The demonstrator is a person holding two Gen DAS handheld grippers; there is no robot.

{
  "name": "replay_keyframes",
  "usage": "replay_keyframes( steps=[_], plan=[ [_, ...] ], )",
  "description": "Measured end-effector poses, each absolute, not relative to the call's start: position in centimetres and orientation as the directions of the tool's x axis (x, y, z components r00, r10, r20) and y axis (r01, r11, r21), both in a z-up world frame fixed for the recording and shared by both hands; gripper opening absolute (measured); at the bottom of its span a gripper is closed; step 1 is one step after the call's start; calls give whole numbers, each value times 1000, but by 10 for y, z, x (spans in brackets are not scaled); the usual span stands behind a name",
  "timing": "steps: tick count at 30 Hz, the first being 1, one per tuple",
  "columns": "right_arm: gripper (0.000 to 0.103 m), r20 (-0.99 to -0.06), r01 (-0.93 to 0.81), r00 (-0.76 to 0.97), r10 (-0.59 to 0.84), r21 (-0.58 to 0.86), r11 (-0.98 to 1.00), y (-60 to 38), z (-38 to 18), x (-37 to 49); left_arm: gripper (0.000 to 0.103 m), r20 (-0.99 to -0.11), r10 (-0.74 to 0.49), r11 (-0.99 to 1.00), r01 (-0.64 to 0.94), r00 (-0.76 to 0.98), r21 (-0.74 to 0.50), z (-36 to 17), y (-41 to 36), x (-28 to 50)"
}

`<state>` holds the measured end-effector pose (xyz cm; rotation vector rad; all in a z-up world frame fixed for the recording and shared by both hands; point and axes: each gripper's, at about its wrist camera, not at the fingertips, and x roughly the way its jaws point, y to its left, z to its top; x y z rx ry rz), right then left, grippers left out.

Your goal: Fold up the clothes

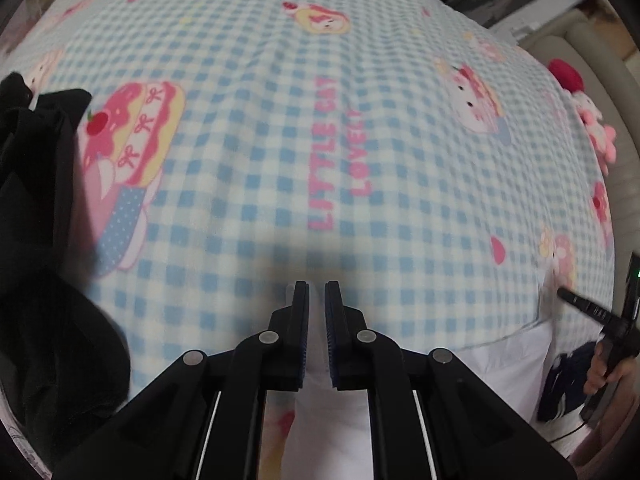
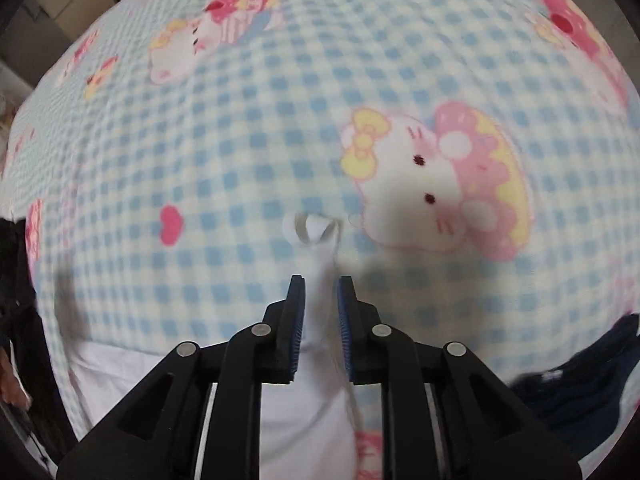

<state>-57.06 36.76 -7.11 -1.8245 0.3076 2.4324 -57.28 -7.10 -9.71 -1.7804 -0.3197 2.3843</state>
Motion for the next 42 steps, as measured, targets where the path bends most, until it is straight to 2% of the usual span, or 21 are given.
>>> replay_keyframes(
  steps=[2,4,9,13,14,15,16,17,18,22,25,29,31,33,36,37,38,39,40,41,42],
  plan=[
    [31,-956,-194,-290,-46,106,-975,371,-74,-577,30,-925,254,-965,-2,-282,-264,-100,-76,-560],
    [36,-959,-171,-283,-32,84,-982,368,-69,-558,32,-929,271,-958,21,-251,-285,-113,-89,-547],
    [48,-971,-132,-229,-71,103,-986,372,-83,-505,32,-904,413,-907,41,-107,-420,-156,-93,-515],
    [50,-969,-147,-199,-149,180,-973,380,-111,-495,32,-872,487,-872,26,-43,-489,-181,-76,-517],
    [52,-966,-152,-193,-171,201,-968,383,-119,-493,27,-870,491,-871,9,-48,-492,-181,-71,-518],
    [52,-963,-148,-195,-188,218,-965,382,-120,-493,15,-891,448,-894,-19,-70,-448,-177,-67,-519],
    [51,-958,-140,-203,-203,233,-962,380,-118,-494,5,-913,396,-918,-27,-97,-395,-170,-65,-520],
    [32,-953,-132,-210,-218,249,-960,378,-117,-495,5,-931,342,-939,-31,-123,-341,-163,-63,-520],
    [7,-948,-124,-217,-233,264,-957,376,-115,-497,5,-946,288,-958,-34,-150,-286,-156,-61,-520],
    [3,-929,-93,-256,-267,299,-950,372,-99,-502,5,-923,300,-951,3,-239,-309,-128,-74,-518],
    [3,-933,-62,-251,-259,282,-957,367,-98,-508,5,-931,296,-950,32,-216,-309,-149,-84,-527],
    [3,-947,-72,-215,-239,259,-963,372,-120,-520,11,-918,365,-919,96,-151,-382,-184,-91,-531],
    [6,-953,-77,-197,-228,247,-966,375,-131,-526,17,-894,409,-895,111,-182,-432,-181,-98,-532],
    [25,-953,-76,-205,-223,243,-967,376,-134,-529,27,-873,441,-880,90,-207,-466,-174,-101,-532],
    [47,-934,-42,-275,-230,251,-967,376,-119,-528,30,-861,473,-872,41,-186,-488,-174,-97,-537],
    [47,-932,-35,-266,-247,265,-964,376,-120,-530,30,-861,477,-872,28,-177,-489,-174,-95,-539],
    [47,-935,-38,-240,-261,278,-960,376,-124,-533,28,-860,482,-871,14,-168,-491,-175,-92,-542],
    [33,-939,-45,-212,-272,288,-957,377,-129,-536,28,-853,491,-866,7,-179,-500,-171,-92,-544],
    [24,-937,-50,-207,-281,297,-953,379,-130,-538,27,-845,500,-861,0,-191,-509,-167,-93,-546],
    [14,-933,-54,-215,-289,307,-950,381,-129,-539,17,-836,509,-855,-7,-204,-519,-164,-93,-548],
    [9,-929,-57,-222,-296,316,-947,383,-128,-541,6,-843,488,-867,-11,-225,-499,-159,-94,-552]
  ],
)
